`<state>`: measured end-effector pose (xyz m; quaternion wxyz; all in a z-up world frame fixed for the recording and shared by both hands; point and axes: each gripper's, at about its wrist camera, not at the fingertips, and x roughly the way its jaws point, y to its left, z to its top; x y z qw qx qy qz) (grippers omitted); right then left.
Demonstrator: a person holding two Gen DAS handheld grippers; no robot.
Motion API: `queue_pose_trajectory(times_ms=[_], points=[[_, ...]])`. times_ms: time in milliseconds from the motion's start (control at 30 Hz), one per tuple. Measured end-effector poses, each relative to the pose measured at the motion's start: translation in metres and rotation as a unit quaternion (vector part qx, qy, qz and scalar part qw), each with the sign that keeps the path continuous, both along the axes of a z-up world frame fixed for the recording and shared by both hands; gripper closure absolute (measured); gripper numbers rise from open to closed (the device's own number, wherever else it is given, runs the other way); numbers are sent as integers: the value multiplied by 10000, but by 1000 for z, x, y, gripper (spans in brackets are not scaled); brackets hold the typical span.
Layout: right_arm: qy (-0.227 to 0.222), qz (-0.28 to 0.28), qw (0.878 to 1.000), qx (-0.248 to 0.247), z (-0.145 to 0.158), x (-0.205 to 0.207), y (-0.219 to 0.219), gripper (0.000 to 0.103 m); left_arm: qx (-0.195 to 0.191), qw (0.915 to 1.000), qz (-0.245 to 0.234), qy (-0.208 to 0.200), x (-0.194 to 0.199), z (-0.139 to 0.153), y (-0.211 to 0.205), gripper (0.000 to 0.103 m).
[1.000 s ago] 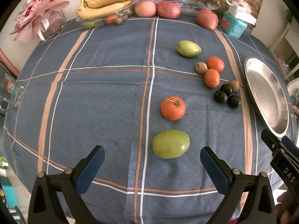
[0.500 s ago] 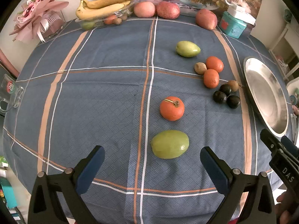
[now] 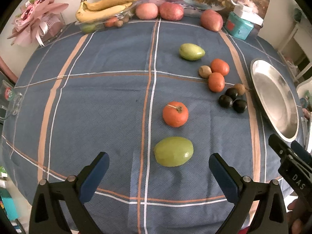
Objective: Organize fruits
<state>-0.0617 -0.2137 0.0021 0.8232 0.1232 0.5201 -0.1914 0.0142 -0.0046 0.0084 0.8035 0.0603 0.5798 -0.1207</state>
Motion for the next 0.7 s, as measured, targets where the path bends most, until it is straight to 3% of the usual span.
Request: queue_pose_trajectory(times_ms=[700], points=[[20,34,10000,-13,-2,1,3,15,-193,9996,-46,-211,-2,5,1,0]])
